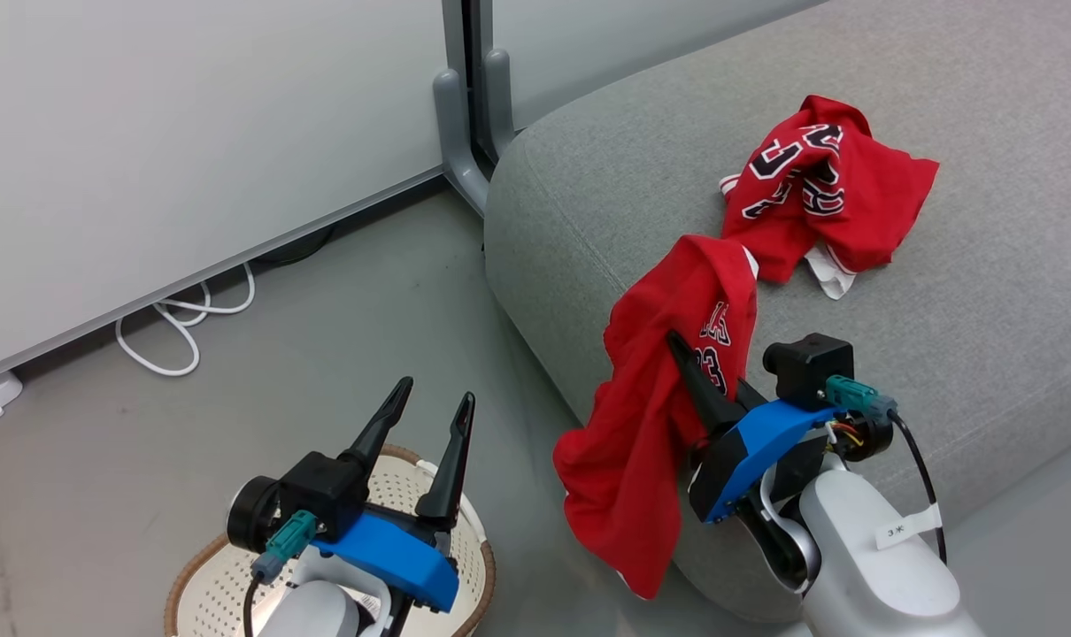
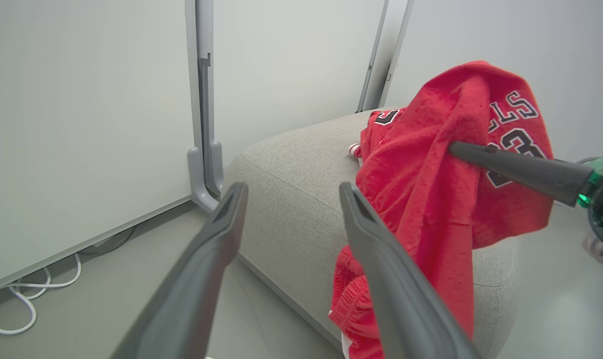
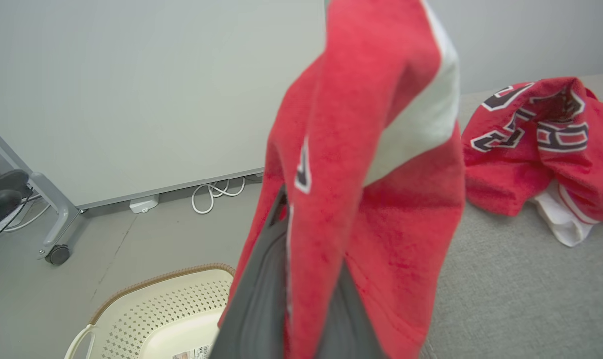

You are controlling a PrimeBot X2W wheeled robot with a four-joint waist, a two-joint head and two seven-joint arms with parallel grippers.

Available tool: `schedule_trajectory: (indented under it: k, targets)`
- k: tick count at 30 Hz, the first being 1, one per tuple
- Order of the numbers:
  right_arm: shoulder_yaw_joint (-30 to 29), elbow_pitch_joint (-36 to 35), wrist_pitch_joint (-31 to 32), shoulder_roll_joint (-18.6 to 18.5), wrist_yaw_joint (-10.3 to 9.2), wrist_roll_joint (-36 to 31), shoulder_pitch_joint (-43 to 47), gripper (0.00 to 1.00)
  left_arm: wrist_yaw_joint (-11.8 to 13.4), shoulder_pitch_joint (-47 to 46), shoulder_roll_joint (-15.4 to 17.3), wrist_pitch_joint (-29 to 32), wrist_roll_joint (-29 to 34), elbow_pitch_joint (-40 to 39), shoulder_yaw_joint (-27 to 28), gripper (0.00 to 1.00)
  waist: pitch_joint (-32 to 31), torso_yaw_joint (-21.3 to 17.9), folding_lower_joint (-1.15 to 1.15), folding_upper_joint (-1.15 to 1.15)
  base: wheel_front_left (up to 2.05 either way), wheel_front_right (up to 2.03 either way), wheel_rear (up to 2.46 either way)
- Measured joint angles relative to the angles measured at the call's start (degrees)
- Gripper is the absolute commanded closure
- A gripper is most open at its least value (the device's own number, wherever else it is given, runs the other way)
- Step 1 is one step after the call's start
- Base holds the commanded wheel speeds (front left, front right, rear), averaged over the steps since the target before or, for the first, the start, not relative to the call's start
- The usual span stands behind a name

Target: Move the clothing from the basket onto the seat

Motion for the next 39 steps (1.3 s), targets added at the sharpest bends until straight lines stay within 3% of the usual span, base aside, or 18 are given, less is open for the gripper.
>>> schedule_trajectory:
  k: [26, 31, 39]
  targets:
    - [-3.6, -0.7, -0.2, 0.0, 0.0, 0.5, -2.8, 1.0, 0.0, -0.4, 0.5, 0.0, 0.2, -0.8, 0.4, 0.0, 2.5, 1.0, 0.0, 0.0, 0.0, 0.0, 0.0]
    - [-6.2, -2.4, 3.6, -0.2, 0.0, -1.2, -8.4, 1.0, 0.0, -1.5, 1.7, 0.0, 1.0, -1.7, 0.3, 0.0, 4.7, 0.7, 0.0, 0.0, 0.0, 0.0, 0.0]
    - [-14.1, -10.5, 12.8, -6.2, 0.01, -2.1, -20.3, 1.0, 0.0, -4.7, 3.7, 0.0, 1.5, -3.0, -0.2, 0.0, 10.2, 1.5, 0.0, 0.0, 0.0, 0.0, 0.0]
